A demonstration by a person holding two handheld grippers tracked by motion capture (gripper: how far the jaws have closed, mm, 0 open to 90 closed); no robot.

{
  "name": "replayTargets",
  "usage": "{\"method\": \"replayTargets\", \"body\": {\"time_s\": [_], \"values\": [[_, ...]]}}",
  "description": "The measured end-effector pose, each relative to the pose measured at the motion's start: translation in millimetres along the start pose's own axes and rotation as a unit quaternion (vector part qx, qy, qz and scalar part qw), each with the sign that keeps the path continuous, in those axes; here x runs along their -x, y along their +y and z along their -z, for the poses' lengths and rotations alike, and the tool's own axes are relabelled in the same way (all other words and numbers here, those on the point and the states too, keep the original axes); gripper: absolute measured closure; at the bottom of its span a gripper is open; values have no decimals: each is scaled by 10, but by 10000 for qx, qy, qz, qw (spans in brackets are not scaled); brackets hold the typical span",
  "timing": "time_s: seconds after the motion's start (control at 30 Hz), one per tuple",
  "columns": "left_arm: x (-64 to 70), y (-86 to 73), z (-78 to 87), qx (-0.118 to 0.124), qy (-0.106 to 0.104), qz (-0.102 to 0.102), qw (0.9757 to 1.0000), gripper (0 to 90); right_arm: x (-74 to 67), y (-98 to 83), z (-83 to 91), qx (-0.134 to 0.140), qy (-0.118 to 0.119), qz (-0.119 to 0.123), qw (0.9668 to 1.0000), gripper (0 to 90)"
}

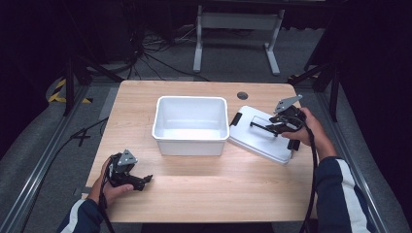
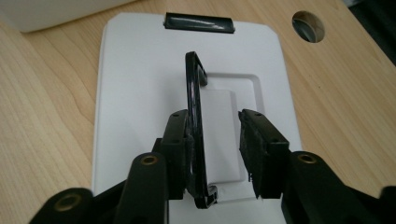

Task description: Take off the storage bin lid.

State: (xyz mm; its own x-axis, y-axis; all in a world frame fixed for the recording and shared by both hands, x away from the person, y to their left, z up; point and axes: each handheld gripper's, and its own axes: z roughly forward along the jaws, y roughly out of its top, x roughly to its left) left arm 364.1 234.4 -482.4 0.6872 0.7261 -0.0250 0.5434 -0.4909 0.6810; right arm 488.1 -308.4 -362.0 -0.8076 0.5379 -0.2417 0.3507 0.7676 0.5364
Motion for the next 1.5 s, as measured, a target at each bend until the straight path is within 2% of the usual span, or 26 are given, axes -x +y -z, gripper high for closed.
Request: {"method": "replayTargets", "body": {"time_s": [0.1,0.23,0.43,0.87,1.5], "values": [[-1,0,0,-1,-4,-2,10000,5,-14,10,63,127,16,-57,9999,596],[-1,0,0,-3,-6,-4,10000,4,-46,24,117,105,-80,-154,9998,549],[-17,7,-3,-12,-59,-84,9999,4,-147,13,220,261,-127,-320,9991,540],[-25,9,-9,9,-109,-114,9999,4,-417,-116,408,397,-245,-309,9984,484],[-23,6,-8,17,-95,-116,9999,5,-654,-595,634,658,-422,-419,9961,394]]}}
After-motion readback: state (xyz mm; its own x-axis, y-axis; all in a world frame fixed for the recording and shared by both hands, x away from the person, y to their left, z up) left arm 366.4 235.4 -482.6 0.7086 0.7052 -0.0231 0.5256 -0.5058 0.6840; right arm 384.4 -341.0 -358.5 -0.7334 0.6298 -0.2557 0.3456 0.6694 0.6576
